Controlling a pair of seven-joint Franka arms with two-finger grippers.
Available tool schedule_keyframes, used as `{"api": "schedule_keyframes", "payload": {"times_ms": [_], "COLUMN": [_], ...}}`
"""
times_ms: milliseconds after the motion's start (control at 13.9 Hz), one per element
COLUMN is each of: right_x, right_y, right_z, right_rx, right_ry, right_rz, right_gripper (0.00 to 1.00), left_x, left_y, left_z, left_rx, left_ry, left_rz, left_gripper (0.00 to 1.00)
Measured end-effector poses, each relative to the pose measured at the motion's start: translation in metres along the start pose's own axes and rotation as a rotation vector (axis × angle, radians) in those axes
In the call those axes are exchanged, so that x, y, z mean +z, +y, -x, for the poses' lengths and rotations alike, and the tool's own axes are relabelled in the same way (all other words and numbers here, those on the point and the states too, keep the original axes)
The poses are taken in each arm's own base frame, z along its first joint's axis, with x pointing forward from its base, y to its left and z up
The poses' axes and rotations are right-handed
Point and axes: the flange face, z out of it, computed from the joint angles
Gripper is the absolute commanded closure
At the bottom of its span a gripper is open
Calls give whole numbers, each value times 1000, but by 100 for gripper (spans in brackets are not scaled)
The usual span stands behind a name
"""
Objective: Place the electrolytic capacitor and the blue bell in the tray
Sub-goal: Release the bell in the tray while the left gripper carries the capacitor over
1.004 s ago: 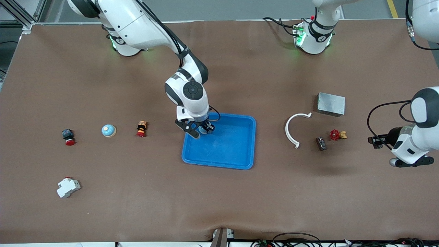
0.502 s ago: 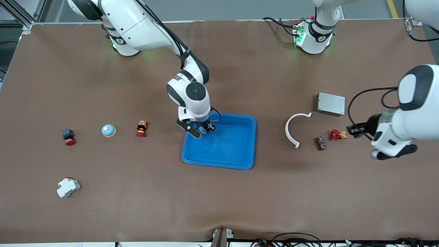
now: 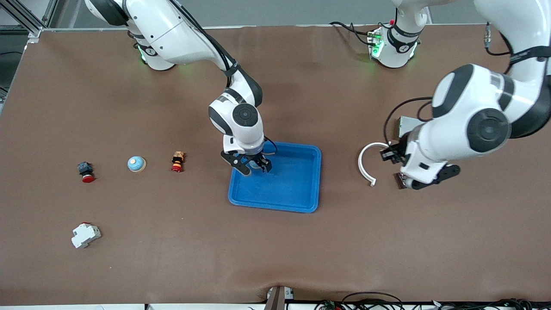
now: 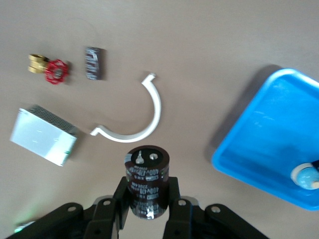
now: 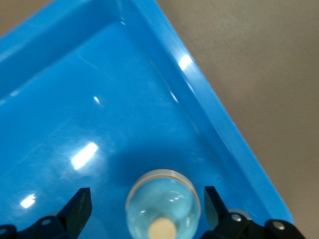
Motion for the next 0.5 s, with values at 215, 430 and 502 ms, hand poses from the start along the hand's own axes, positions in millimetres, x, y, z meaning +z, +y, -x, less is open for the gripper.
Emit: {"api": "schedule_keyframes", "payload": {"times_ms": [215,430,502], "right_x": [-15,-33,-36], "right_y": [-9,-14,-13], "right_z": [-7,-21,-30], "right_rx": [-19,-72,-86], "right_ry": [9,19,23], "right_rz": [29,50,52], "right_gripper": [0,0,0], "left_x": [16,44,55], "left_y": [47,93,107], "left_z": [16,31,37], "left_rx": [-55,-104,-113], "left_ry": [37,54,54], "left_rz": [49,102,114], "left_gripper": [100,100,100]}}
